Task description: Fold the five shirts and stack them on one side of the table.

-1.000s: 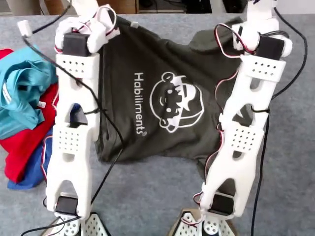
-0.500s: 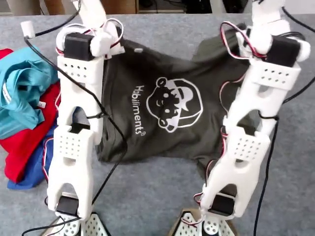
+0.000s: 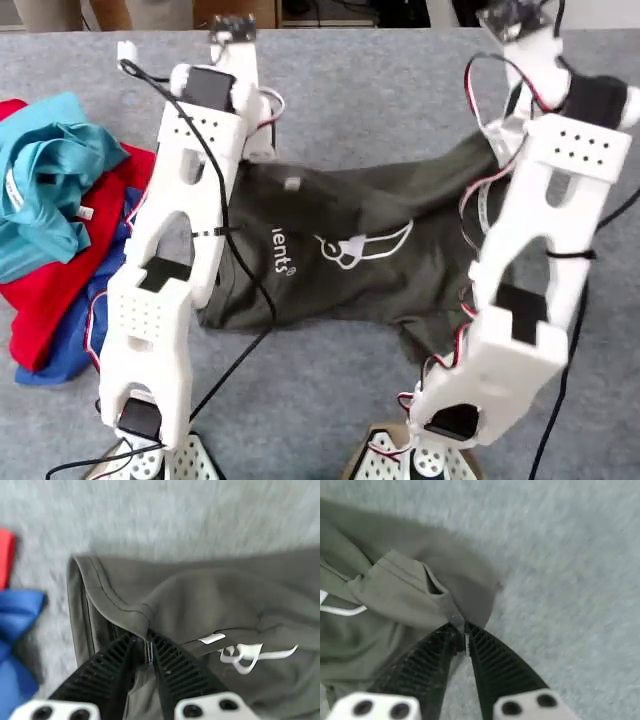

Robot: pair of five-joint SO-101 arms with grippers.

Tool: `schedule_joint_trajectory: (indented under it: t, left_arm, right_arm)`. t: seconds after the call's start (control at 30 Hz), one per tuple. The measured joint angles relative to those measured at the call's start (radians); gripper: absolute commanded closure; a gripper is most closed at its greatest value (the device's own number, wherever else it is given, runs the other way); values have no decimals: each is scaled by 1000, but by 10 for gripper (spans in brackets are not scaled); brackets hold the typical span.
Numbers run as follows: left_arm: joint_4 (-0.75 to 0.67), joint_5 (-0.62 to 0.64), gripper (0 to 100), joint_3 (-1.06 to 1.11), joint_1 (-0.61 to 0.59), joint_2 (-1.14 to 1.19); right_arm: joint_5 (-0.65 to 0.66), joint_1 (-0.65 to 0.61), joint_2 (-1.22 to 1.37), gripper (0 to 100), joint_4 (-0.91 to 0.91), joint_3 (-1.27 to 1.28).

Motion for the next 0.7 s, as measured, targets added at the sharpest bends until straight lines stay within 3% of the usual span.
schedule_joint_trajectory:
  t: [0.17,0.33,0.53,0.7]
  left_arm:
    - [-3,-34,981,241,2,-46]
    - [-120,-38,981,545,2,-110]
    - [-295,-49,981,930,2,-430]
    - [-385,-124,981,1215,2,-701]
  right_arm:
    - [71,38,-189,997,-164,402]
    - [141,63,-436,997,-402,888]
    - [166,92,-789,997,-601,1366]
    - [166,158,-1014,997,-637,1544]
